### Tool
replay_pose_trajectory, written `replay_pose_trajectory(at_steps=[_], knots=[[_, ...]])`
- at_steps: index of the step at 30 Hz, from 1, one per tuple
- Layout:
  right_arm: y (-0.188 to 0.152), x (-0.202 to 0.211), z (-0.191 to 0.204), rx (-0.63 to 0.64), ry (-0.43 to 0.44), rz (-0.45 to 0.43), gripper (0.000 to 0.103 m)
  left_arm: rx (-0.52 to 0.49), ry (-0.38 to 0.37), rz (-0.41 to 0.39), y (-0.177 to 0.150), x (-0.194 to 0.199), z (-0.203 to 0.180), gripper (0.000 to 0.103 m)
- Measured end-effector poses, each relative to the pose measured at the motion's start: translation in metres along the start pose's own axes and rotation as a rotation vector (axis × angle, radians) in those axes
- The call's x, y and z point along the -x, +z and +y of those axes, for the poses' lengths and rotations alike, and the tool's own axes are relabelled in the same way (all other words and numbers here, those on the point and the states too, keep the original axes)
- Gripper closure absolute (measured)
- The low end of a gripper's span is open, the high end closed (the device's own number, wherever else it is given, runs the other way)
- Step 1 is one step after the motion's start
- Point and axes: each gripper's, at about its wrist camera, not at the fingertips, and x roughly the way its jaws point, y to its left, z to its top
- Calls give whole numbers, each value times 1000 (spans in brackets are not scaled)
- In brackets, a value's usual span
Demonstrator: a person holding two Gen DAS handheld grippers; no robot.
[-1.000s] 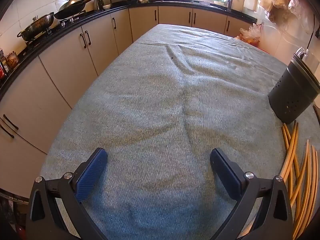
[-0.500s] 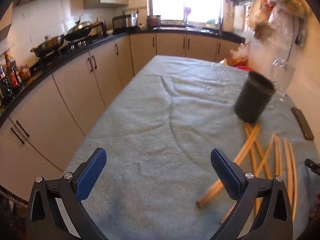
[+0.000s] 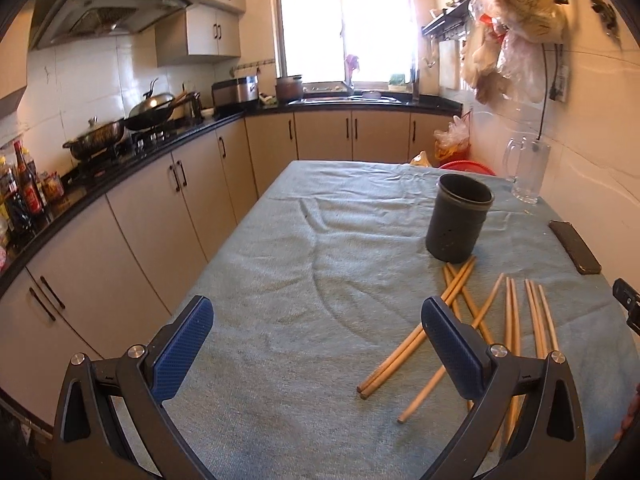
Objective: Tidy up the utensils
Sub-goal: 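Move both grippers toward the scattered wooden chopsticks on the towel, then close the left gripper on a wooden chopstick while the right gripper grasps another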
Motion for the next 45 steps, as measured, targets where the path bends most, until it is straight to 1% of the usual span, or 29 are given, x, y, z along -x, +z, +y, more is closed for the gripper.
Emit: replay_pose_trajectory(at_steps=[3,5,9,15,23,28,33,38,45], knots=[[-2,8,9,-2,38,4,4,-23,-2,-4,-1,6,-3,0],[-3,13,17,12,40,-9,4,-33,-9,-19,0,13,-3,0],[-5,31,27,63,10,-54,4,-31,-14,-53,-1,27,-2,0],[-10,50,36,103,-15,-97,4,-44,-26,-95,-2,45,-6,0],[-13,61,34,113,-13,-94,4,-55,-40,-117,-6,64,-7,0],[-15,66,35,117,1,-98,4,-38,-26,-126,-6,73,-2,0],[-19,71,39,126,8,-106,4,-11,-22,-123,-8,78,8,0],[-22,71,41,130,11,-93,4,-14,-13,-132,-11,84,12,0],[-27,72,40,136,8,-87,4,-15,-30,-123,-11,82,10,0]])
